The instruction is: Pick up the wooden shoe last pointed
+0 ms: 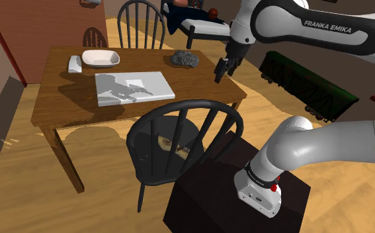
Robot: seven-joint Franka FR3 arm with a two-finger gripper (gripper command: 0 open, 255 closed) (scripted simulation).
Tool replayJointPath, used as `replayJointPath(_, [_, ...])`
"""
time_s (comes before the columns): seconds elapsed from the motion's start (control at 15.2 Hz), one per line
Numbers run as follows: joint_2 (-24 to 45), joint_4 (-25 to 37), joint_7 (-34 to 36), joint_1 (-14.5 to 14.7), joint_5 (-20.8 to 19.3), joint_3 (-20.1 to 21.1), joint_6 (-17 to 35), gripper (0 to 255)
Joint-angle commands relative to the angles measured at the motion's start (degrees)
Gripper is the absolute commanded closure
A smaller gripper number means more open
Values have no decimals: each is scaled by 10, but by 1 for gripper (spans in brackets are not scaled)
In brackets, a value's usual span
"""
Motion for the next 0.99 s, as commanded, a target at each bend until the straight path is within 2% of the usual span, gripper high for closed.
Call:
replayJointPath(0.0, [8, -33, -15, 4, 5, -14, 45, 0])
replayJointPath(0.53, [89, -132, -79, 30, 35, -67, 228, 0])
replayJointPath(0.92, [202, -168, -152, 73, 86, -115, 377, 0])
